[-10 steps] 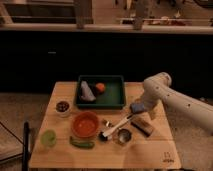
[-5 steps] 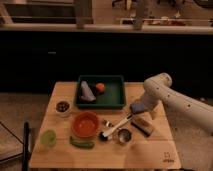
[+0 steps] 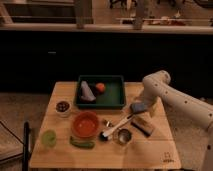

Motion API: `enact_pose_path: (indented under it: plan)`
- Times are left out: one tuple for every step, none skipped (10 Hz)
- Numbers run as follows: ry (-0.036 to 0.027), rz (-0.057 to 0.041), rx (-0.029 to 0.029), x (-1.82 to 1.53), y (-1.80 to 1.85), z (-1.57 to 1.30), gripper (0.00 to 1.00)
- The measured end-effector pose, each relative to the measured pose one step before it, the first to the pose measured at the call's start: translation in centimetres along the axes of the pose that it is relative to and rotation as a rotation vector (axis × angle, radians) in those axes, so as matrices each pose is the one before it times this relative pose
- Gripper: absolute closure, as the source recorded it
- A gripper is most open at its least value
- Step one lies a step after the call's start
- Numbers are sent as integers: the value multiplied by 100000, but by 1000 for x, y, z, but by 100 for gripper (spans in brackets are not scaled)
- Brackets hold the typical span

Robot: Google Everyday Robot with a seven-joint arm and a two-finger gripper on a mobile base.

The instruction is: Wipe red bowl with sponge

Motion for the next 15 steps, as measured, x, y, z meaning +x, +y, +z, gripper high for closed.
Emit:
enact_pose_path:
  plan:
    - [-2595, 2177, 744, 232, -323, 202, 20]
    - [-3004, 2193, 1228, 170, -361, 237, 20]
    - [-2866, 2234, 1131, 276, -99, 198, 20]
    - [-3096, 2696, 1278, 328, 29, 150, 20]
    - [-3406, 2804, 1573, 278, -97, 202, 20]
    - [-2937, 2401, 1433, 96, -223, 227, 20]
    - [-1761, 1640, 872, 53, -72, 130, 20]
    - [-1896, 2798, 990, 135, 31, 190, 20]
    - [-921, 2529, 508, 121, 101, 73, 20]
    - [-963, 2891, 600, 100, 80, 130, 20]
    - [-1225, 3454, 986, 60, -85, 176, 20]
    - [-1018, 2635, 584, 40, -53, 195, 20]
    - [-1067, 2443, 645, -6, -87, 187, 20]
    - [-969, 2717, 626, 116, 87, 169, 20]
    - [-1160, 3095, 1131, 187, 88, 62, 20]
